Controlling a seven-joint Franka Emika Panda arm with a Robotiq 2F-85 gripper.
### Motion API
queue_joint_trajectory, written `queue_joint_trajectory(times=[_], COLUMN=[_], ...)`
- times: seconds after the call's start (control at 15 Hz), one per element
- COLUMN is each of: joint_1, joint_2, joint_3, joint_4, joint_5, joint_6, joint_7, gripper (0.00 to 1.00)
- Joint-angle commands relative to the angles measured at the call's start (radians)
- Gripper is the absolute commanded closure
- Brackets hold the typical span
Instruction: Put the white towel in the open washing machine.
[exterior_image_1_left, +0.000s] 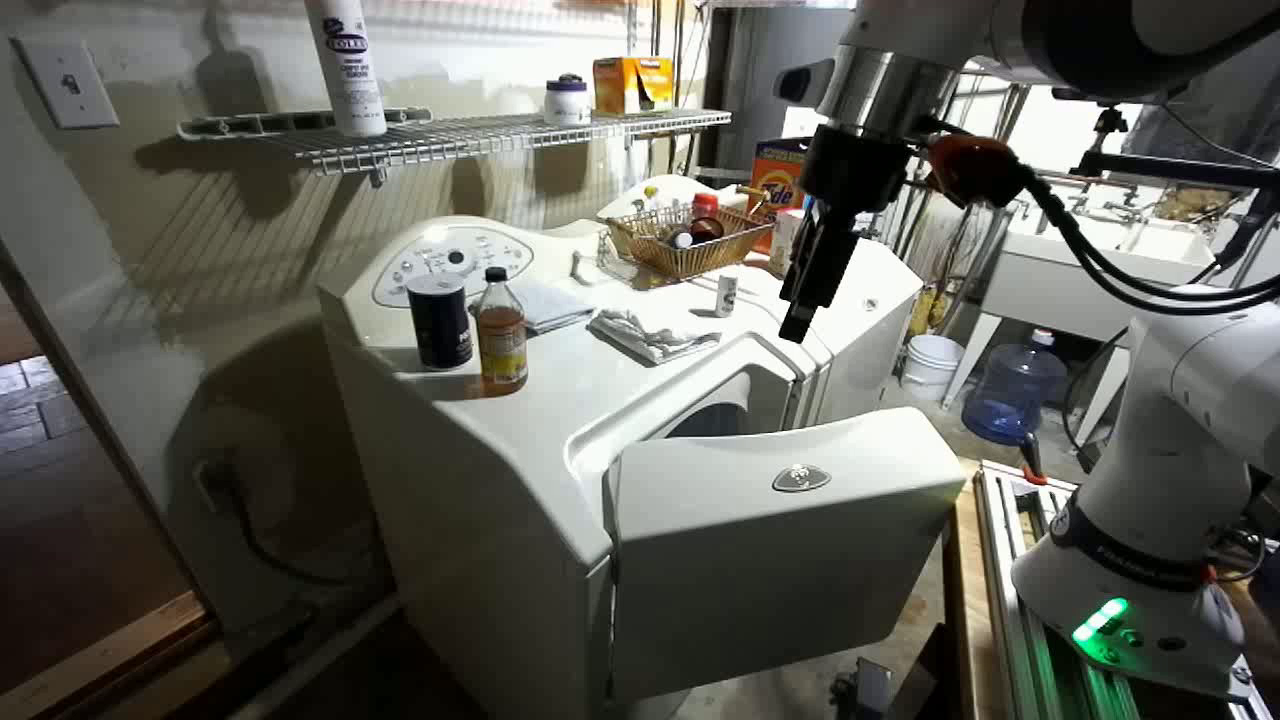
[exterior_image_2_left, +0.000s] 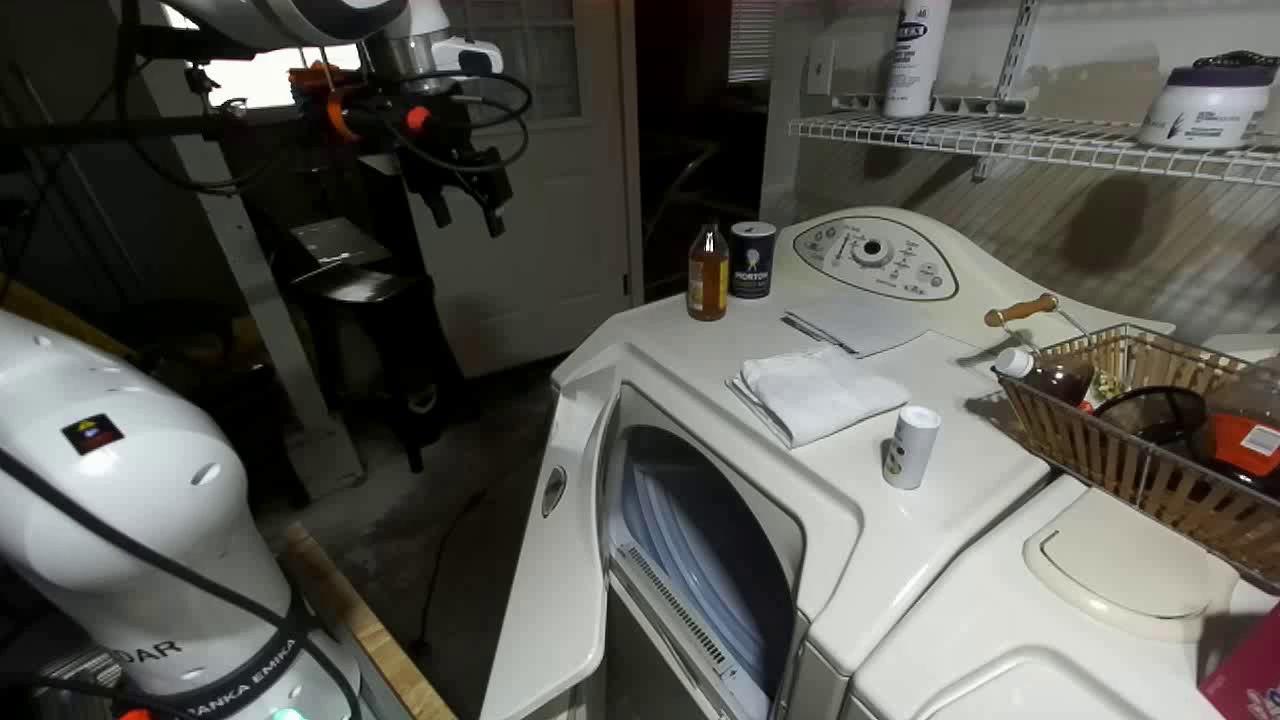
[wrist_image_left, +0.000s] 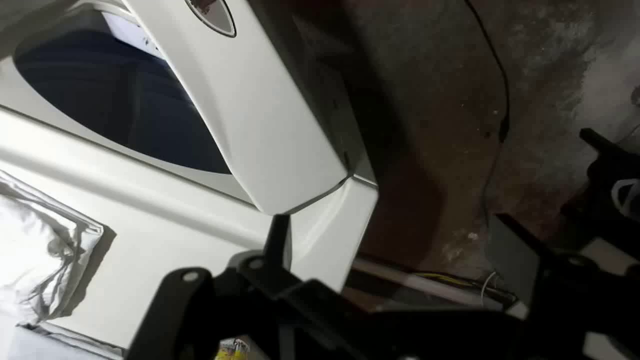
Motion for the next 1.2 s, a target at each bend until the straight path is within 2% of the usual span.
queue_joint_trajectory(times=[0.0,0.6,0.8,1.13], joint_1=[0.005,0.005,-0.027,-0.111], joint_2=[0.001,0.001,0.055,0.217], joint_3=[-0.004,-0.004,-0.052,-0.179], joint_4=[0.003,0.003,0.036,0.136], joint_5=[-0.003,-0.003,-0.016,-0.030], joint_6=[-0.003,-0.003,0.048,0.103], joint_7=[0.003,0.003,-0.039,-0.116], gripper=[0.00,0.00,0.00,0.00])
